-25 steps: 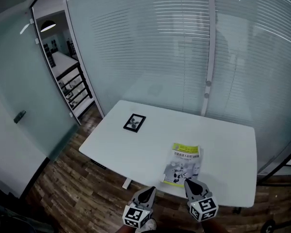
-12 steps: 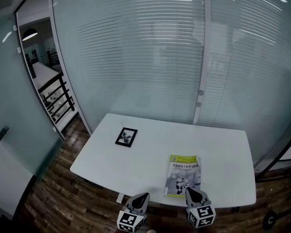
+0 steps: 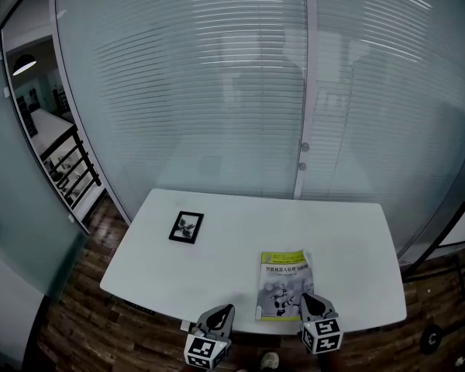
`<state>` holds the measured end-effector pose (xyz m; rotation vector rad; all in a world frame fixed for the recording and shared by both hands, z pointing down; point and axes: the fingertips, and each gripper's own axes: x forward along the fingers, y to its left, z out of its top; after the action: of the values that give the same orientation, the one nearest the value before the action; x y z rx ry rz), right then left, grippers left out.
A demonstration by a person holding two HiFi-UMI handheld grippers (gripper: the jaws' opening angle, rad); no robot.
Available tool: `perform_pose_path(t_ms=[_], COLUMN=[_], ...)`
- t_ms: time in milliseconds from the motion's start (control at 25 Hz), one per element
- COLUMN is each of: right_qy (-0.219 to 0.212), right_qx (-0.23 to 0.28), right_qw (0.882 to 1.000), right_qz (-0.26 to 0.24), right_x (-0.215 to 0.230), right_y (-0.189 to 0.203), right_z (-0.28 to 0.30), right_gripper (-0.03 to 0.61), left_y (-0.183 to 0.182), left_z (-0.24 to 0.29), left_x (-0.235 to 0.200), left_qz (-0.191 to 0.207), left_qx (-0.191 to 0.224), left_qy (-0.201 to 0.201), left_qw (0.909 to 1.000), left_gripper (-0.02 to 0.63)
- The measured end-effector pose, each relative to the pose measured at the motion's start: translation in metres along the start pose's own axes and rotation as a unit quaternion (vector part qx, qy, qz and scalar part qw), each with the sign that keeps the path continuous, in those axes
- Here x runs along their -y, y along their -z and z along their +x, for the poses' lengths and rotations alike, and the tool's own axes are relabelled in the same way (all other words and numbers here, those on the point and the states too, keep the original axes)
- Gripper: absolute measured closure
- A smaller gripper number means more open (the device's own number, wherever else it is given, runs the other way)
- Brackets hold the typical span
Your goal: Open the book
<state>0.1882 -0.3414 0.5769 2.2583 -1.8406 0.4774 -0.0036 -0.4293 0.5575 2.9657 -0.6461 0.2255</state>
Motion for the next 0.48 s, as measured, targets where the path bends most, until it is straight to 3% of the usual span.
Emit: perform_pose_path(t_ms=[200, 280, 480], right_qy=[-0.003, -0.021, -0.018], right_qx=[-0.036, -0.060, -0.112], right_qw=[0.999, 0.998, 0.993], right_qz=[0.003, 0.015, 0.042], right_x=[0.016, 0.018, 0.034], right_y=[0.015, 0.024, 0.040], right_z=[0.022, 0.032, 0.047], right_gripper=[0.566, 0.399, 0.371], left_y=[-0.009, -0.010, -0.012], left_z=[0.020, 0.028, 0.045], left_x=[0.010, 0.011, 0.014], left_qz=[0.015, 0.019, 0.025], left_qx=[0.004, 0.001, -0.008], left_qy=[0.025, 0.031, 0.035], left_qw=[0.9996, 0.9993, 0.9991], left_gripper=[0.604, 0.604, 0.604])
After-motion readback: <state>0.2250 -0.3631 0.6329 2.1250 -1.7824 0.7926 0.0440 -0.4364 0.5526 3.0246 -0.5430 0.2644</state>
